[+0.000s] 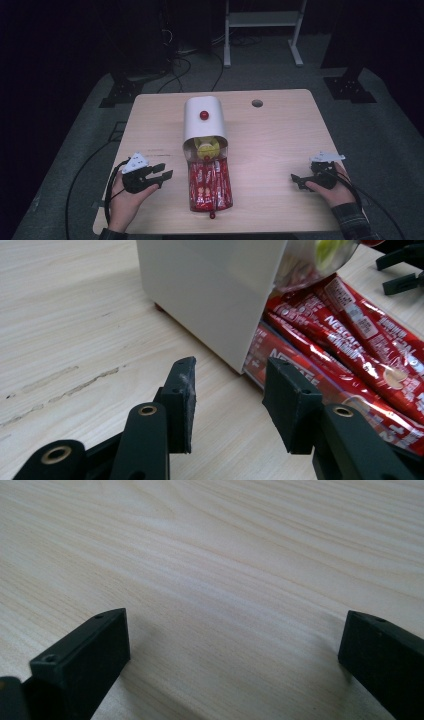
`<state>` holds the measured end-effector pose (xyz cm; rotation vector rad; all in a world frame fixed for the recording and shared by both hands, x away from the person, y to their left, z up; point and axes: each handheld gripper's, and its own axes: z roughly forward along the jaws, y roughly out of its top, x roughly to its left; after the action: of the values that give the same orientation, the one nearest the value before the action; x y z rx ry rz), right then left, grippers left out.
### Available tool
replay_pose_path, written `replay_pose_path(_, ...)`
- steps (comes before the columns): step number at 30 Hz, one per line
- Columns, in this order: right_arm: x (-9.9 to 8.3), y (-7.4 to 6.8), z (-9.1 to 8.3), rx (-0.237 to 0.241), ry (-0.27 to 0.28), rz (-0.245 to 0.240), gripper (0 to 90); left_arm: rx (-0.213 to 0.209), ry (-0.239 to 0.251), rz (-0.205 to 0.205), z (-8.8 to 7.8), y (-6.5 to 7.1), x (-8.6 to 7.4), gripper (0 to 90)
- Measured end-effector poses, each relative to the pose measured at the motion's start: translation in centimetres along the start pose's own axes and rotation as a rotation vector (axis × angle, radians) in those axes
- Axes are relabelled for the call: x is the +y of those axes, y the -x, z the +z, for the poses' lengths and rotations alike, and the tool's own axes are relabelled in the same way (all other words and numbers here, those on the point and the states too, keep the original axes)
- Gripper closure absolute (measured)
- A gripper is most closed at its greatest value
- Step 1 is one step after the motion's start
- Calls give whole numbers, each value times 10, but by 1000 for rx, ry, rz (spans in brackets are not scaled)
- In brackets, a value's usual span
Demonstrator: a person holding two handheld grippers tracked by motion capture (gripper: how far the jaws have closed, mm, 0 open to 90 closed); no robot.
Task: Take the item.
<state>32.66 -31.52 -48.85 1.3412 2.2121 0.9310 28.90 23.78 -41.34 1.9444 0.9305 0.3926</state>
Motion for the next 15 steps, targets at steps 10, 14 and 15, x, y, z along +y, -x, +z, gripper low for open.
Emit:
replay_pose_path(10,0,0,0,0,0,0,0,-49,19,4,2,10,6,570)
replay_pose_path(14,0,0,0,0,0,0,0,-63,21,12,4,15,8,571)
replay_pose_path(15,0,0,0,0,0,0,0,-66,22,15,5,16,9,571)
